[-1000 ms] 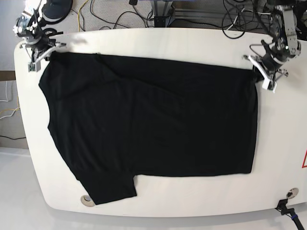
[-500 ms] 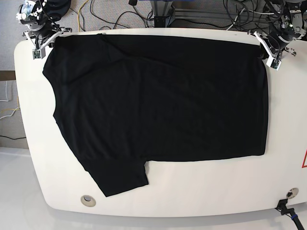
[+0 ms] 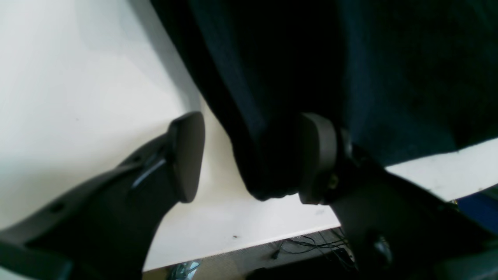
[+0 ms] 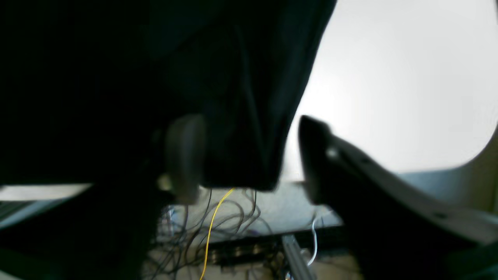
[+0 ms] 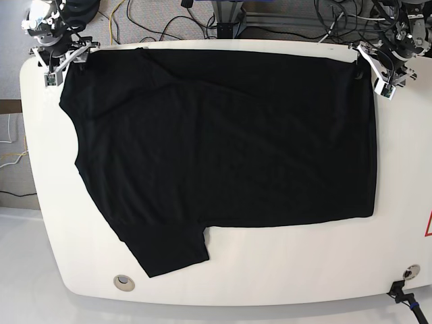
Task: Fold the T-shirt properly
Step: 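Pull the shirt edge further toward the robot base and lower it flat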
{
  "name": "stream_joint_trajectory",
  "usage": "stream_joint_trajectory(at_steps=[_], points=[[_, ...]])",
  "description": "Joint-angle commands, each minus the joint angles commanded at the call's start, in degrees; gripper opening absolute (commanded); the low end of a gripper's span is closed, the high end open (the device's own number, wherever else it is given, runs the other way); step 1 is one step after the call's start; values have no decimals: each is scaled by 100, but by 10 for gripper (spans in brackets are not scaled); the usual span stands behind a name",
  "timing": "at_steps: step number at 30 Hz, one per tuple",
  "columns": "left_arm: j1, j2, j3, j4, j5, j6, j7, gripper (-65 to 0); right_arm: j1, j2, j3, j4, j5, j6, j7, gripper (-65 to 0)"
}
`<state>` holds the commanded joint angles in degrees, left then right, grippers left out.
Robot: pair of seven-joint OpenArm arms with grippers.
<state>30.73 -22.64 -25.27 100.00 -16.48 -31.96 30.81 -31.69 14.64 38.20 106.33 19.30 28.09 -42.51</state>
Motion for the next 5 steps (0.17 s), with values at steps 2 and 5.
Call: stream_joint_trajectory(at_steps=[2, 5], points=[[-193, 0, 0, 185, 0, 0, 9, -307, 185, -18, 70, 176, -26, 0, 0, -223], [-563, 0, -9, 404, 0, 0, 18, -307, 492, 9, 44, 237, -26, 0, 0, -223]])
